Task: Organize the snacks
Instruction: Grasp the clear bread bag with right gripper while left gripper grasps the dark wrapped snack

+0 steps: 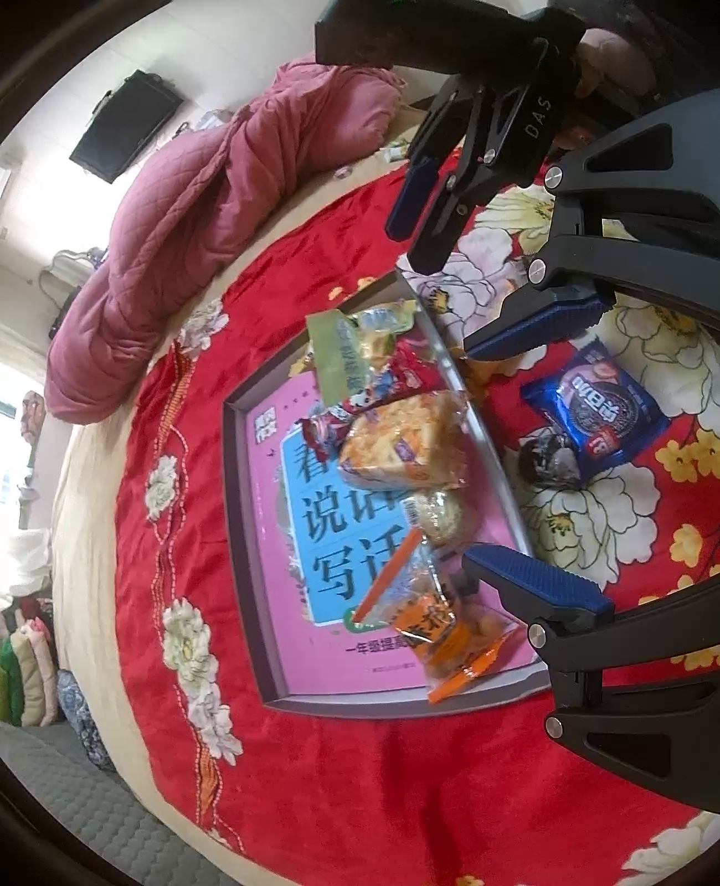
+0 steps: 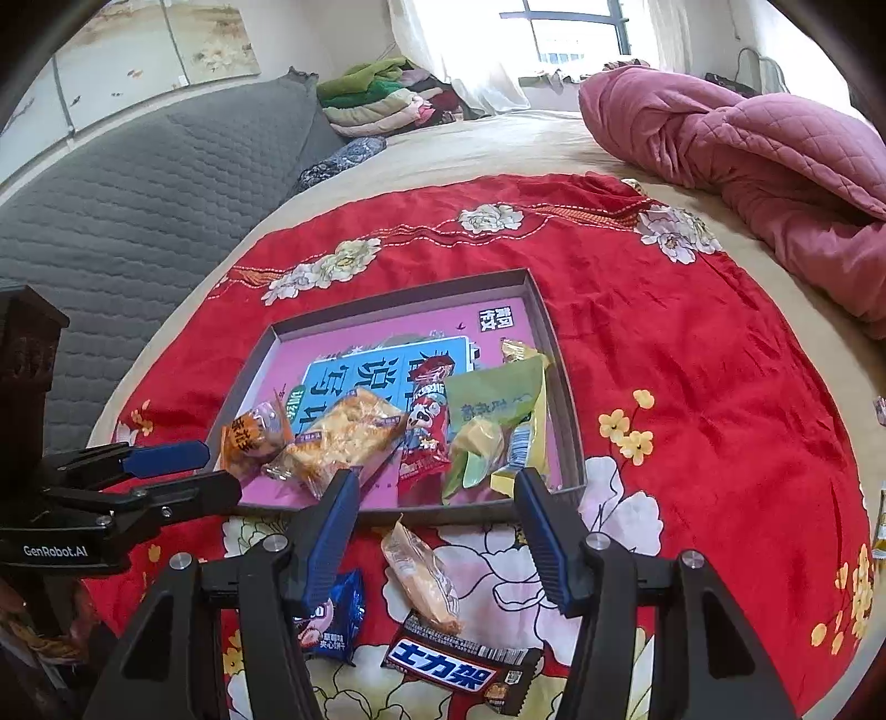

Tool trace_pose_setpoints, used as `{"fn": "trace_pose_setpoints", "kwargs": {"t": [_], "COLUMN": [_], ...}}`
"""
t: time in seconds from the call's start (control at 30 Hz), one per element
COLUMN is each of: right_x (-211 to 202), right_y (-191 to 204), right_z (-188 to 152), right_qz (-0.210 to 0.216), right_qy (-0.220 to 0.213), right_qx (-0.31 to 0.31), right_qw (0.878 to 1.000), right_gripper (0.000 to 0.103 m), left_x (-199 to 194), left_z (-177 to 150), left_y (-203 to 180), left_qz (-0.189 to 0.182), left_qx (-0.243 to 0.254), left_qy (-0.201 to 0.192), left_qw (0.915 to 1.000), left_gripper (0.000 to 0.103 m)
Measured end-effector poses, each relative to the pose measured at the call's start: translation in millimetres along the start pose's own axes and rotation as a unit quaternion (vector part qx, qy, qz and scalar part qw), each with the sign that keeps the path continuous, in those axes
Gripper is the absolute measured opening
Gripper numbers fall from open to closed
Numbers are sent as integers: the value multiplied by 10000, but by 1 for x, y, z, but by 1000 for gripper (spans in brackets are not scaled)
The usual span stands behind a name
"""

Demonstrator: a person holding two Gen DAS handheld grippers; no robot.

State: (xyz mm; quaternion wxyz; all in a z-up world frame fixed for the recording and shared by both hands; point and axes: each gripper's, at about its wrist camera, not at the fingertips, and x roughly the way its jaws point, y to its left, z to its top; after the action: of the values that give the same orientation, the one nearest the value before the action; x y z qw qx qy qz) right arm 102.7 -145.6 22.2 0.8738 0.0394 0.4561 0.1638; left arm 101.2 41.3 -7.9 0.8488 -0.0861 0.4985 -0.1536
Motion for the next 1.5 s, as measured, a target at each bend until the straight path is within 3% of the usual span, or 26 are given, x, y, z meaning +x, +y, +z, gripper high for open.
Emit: {"fn": "trace_pose_setpoints", "kwargs": {"t": [0.4,1.1,1.5], "right_x": [6,45,62], "right_y": [6,18,7], "right_z": [-11,-47,-57], "right_qz": [19,19,-70], "right_qy": [160,857,1004], "right_qx": [-183,-594,-502], "right_qw": [9997,9945,9937], "right_gripper": [58,58,30], "left_x": [5,44,64], "left_z": [-9,-34,-34], "left_y": [3,13,14], "left_qz": [55,37,-196], "left_qx": [-38,-115,-421], "left_qy": [162,896,1041], "left_qw": [9998,9959,9935], "left_gripper": [71,71,71]}}
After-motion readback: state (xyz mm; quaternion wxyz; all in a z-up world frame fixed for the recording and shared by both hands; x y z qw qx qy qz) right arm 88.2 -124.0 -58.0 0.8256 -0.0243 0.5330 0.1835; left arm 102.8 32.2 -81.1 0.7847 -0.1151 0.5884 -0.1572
